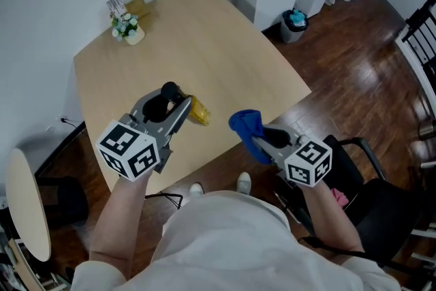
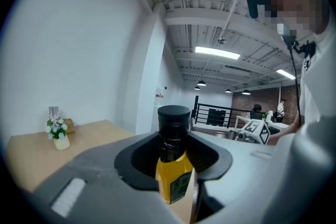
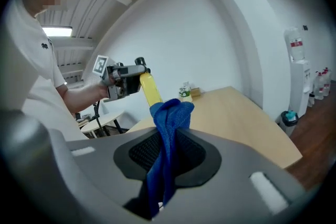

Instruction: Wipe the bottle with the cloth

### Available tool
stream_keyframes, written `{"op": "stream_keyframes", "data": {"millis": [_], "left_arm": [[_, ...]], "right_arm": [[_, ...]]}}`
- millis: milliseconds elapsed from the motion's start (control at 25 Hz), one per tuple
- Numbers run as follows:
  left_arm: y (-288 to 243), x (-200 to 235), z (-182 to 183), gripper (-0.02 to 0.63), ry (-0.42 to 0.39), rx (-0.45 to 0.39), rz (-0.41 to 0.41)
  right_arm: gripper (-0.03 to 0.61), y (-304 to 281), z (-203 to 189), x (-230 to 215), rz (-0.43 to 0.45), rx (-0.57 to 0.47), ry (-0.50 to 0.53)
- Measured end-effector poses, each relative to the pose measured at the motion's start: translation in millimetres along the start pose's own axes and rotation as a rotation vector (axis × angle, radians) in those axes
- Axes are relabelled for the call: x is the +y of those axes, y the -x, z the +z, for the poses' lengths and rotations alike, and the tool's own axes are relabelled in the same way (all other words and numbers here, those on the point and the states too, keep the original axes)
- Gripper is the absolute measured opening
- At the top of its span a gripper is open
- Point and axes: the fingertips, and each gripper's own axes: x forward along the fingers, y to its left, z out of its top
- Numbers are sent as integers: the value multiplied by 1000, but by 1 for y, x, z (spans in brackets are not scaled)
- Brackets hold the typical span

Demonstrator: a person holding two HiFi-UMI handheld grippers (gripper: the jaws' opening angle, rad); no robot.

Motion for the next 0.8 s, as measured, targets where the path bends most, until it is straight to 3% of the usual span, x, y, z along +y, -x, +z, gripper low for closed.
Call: {"op": "stream_keyframes", "data": {"millis": [360,800], "left_arm": [[-67,57,-86,152,-20,96,197],[-114,89,-165,152,-12,140,334]], "right_arm": [[80,73,-4,-18,-119,-30,-48],[80,97,-12,-28,-125,37,-20]]}}
